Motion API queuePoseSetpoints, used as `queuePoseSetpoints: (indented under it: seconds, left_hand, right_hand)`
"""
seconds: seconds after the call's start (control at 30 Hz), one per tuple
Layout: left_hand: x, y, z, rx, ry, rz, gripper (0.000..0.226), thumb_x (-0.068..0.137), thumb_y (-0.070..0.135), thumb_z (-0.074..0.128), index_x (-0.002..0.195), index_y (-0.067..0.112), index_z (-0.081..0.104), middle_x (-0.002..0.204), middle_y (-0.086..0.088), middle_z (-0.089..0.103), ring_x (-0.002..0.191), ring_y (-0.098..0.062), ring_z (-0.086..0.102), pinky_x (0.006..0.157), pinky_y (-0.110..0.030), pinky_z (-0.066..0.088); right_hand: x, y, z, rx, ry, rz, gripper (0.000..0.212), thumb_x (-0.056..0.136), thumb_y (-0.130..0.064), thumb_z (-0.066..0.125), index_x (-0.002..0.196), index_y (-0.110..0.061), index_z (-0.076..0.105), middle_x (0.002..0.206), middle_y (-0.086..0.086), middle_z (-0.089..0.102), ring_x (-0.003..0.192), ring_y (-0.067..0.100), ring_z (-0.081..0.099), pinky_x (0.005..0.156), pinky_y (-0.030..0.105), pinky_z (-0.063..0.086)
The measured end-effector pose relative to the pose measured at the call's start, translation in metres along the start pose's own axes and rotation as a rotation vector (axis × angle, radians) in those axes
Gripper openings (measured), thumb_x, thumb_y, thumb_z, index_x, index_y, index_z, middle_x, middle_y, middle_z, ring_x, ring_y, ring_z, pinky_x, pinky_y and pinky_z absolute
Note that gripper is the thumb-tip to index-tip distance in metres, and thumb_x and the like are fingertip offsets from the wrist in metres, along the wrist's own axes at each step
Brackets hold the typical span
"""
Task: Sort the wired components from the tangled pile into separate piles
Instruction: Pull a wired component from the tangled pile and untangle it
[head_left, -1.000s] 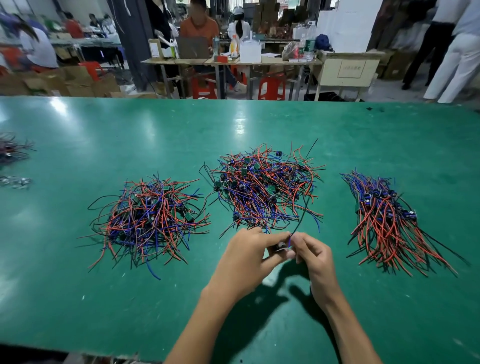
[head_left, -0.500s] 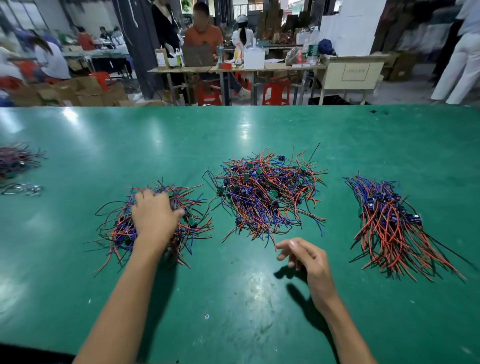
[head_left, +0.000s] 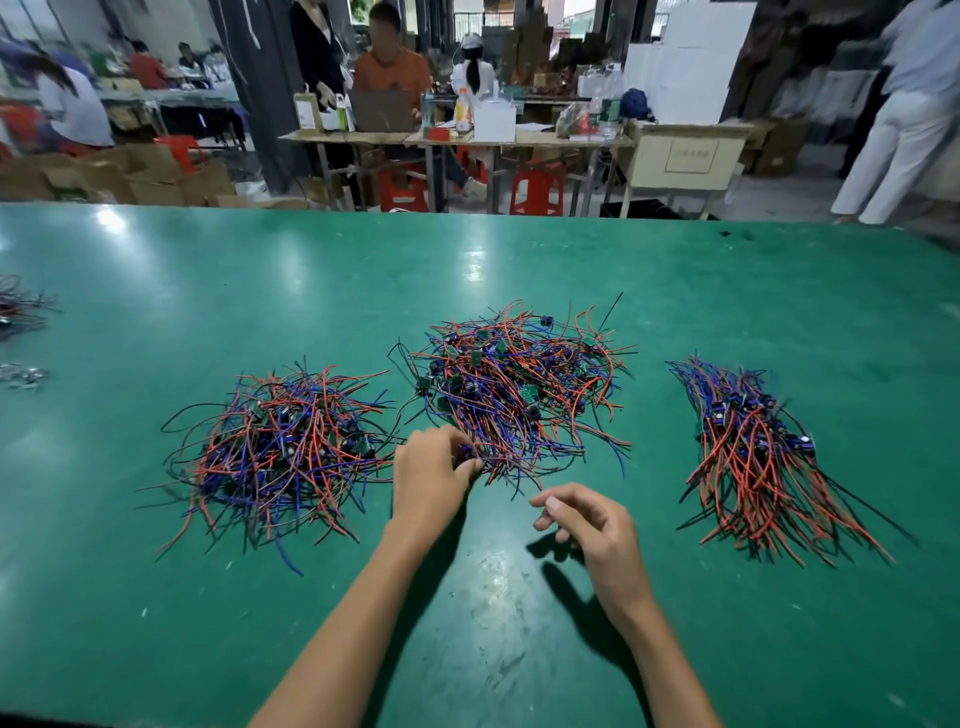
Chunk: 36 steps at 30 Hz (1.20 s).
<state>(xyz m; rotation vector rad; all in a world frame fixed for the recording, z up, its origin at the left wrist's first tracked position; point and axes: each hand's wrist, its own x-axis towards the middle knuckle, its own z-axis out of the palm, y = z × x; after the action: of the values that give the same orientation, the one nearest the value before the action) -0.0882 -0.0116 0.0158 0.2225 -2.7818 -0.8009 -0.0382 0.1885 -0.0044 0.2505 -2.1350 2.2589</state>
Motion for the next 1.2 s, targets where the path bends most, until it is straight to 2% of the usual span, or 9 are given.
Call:
queuePoseSetpoints:
  seconds: [0.13, 0.23, 0.43, 0.57, 0.8, 0.97, 1.03, 1.1, 1.2]
  left_hand:
    - [-0.022, 0.005, -0.006, -0.530, 0.049, -0.106, 0.026, 0.073, 0.030, 0.090, 0.088, 0.025, 0.069, 0.084, 0.015, 0.071, 0.080, -0.001, 0.065, 0.067, -0.016, 0.048]
    - [-0.039, 0.017, -0.006, -0.924, -0.037, -0.111, 0.029, 0.071, 0.015, 0.091, 0.089, 0.015, 0.068, 0.081, 0.006, 0.077, 0.076, -0.005, 0.071, 0.069, -0.019, 0.053]
    - [-0.065, 0.024, 0.009, -1.099, -0.231, -0.082, 0.042, 0.065, 0.002, 0.093, 0.098, 0.009, 0.068, 0.079, -0.018, 0.072, 0.072, -0.018, 0.066, 0.071, -0.028, 0.055]
    - [-0.074, 0.022, 0.013, -1.100, -0.382, -0.006, 0.037, 0.076, 0.004, 0.086, 0.110, 0.013, 0.076, 0.072, 0.001, 0.074, 0.067, -0.008, 0.068, 0.066, -0.017, 0.053]
    - [-0.071, 0.018, 0.008, -1.196, -0.271, -0.096, 0.018, 0.093, 0.006, 0.068, 0.110, 0.008, 0.073, 0.102, -0.012, 0.077, 0.084, -0.022, 0.073, 0.080, -0.034, 0.060]
    - [-0.068, 0.014, 0.004, -1.373, -0.254, -0.157, 0.024, 0.088, 0.010, 0.071, 0.113, 0.010, 0.069, 0.109, -0.010, 0.076, 0.082, -0.023, 0.073, 0.074, -0.025, 0.056]
    - [-0.067, 0.013, 0.002, -1.473, -0.227, -0.194, 0.030, 0.084, 0.014, 0.073, 0.113, 0.011, 0.067, 0.110, -0.008, 0.076, 0.081, -0.021, 0.073, 0.071, -0.021, 0.055]
    - [-0.066, 0.011, 0.002, -1.517, -0.175, -0.205, 0.032, 0.080, 0.015, 0.075, 0.111, 0.012, 0.066, 0.110, -0.009, 0.075, 0.082, -0.023, 0.074, 0.070, -0.021, 0.055]
    - [-0.064, 0.006, -0.004, -1.430, -0.039, -0.150, 0.037, 0.077, 0.011, 0.081, 0.110, 0.010, 0.066, 0.108, -0.012, 0.076, 0.088, -0.027, 0.074, 0.071, -0.024, 0.056]
  right_hand:
    - [0.003, 0.003, 0.000, -0.047, 0.003, 0.010, 0.014, 0.092, -0.021, 0.069, 0.085, -0.014, 0.080, 0.074, 0.015, 0.071, 0.066, 0.012, 0.063, 0.058, 0.019, 0.045]
    - [0.005, 0.006, 0.003, -0.130, -0.012, 0.034, 0.019, 0.100, -0.020, 0.065, 0.088, -0.017, 0.080, 0.073, 0.010, 0.072, 0.061, 0.005, 0.061, 0.058, 0.019, 0.046]
    - [0.003, 0.003, 0.003, -0.008, 0.061, 0.029, 0.014, 0.097, -0.025, 0.067, 0.094, -0.015, 0.076, 0.081, -0.002, 0.075, 0.070, 0.005, 0.063, 0.062, 0.017, 0.048]
    - [0.003, 0.007, 0.000, -0.062, 0.076, -0.014, 0.020, 0.097, -0.029, 0.069, 0.083, -0.016, 0.070, 0.069, -0.004, 0.065, 0.066, 0.011, 0.059, 0.065, 0.027, 0.049]
    - [-0.001, 0.004, 0.001, -0.069, 0.091, 0.018, 0.024, 0.093, -0.041, 0.070, 0.087, -0.020, 0.080, 0.075, 0.006, 0.074, 0.062, 0.006, 0.061, 0.057, 0.015, 0.045]
    - [-0.003, -0.002, 0.002, -0.029, 0.081, 0.040, 0.022, 0.091, -0.034, 0.071, 0.088, -0.016, 0.081, 0.083, 0.011, 0.076, 0.069, 0.016, 0.068, 0.062, 0.024, 0.056]
    - [-0.006, -0.003, 0.001, -0.126, 0.023, 0.032, 0.009, 0.090, -0.019, 0.073, 0.091, -0.018, 0.081, 0.090, 0.005, 0.076, 0.085, 0.021, 0.073, 0.075, 0.031, 0.060]
    - [-0.008, -0.001, 0.002, -0.420, -0.043, -0.046, 0.028, 0.078, -0.007, 0.064, 0.095, -0.025, 0.079, 0.096, -0.007, 0.074, 0.097, 0.018, 0.066, 0.088, 0.032, 0.054]
    - [-0.013, -0.002, 0.011, -0.952, 0.014, -0.244, 0.031, 0.075, -0.015, 0.066, 0.103, -0.028, 0.072, 0.104, -0.011, 0.062, 0.101, 0.013, 0.053, 0.090, 0.033, 0.045]
